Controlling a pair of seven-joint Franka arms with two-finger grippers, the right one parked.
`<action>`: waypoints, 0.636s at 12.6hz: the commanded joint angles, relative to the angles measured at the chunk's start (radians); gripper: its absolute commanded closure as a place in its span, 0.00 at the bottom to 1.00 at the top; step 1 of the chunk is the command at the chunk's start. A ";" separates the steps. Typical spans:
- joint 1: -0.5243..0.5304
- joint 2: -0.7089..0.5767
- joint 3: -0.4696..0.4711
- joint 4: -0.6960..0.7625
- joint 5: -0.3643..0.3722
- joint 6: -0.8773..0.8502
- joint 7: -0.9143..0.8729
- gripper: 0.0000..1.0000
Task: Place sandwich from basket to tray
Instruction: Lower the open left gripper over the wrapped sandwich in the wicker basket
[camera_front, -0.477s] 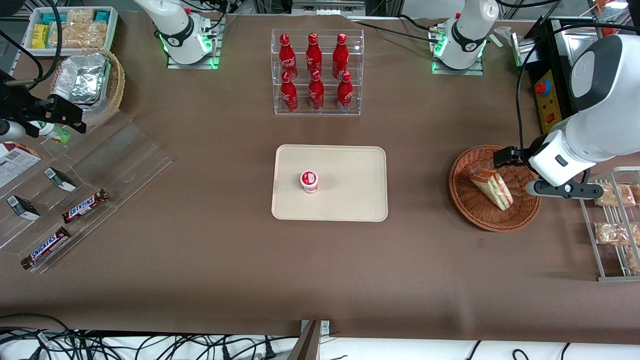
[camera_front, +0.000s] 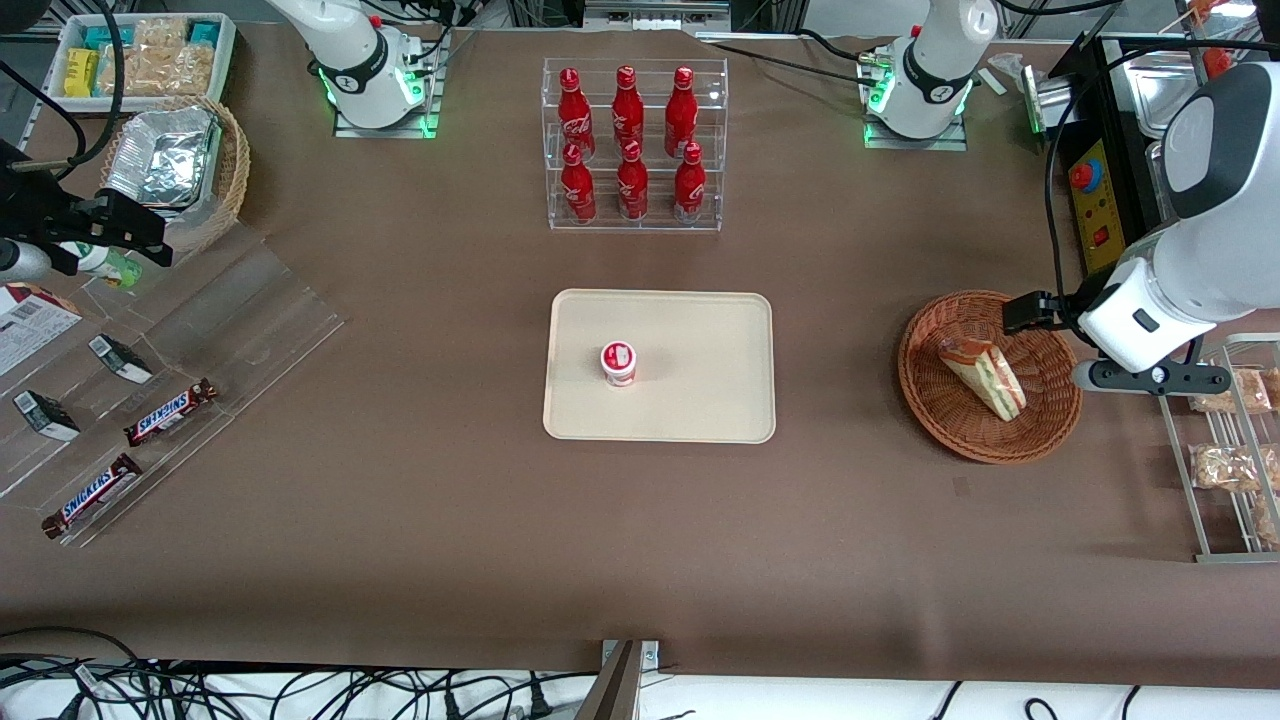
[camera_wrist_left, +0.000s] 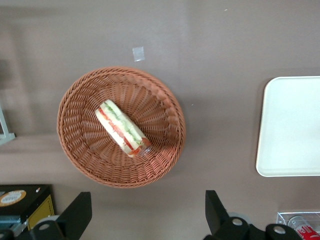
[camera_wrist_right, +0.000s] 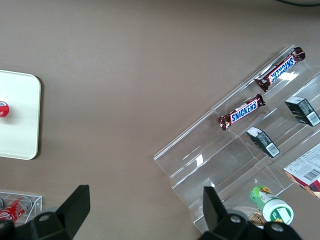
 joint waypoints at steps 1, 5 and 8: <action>0.026 0.032 0.006 0.005 -0.007 -0.017 -0.141 0.00; 0.052 0.035 0.006 -0.126 -0.001 0.109 -0.510 0.00; 0.057 0.033 0.006 -0.275 0.045 0.263 -0.621 0.00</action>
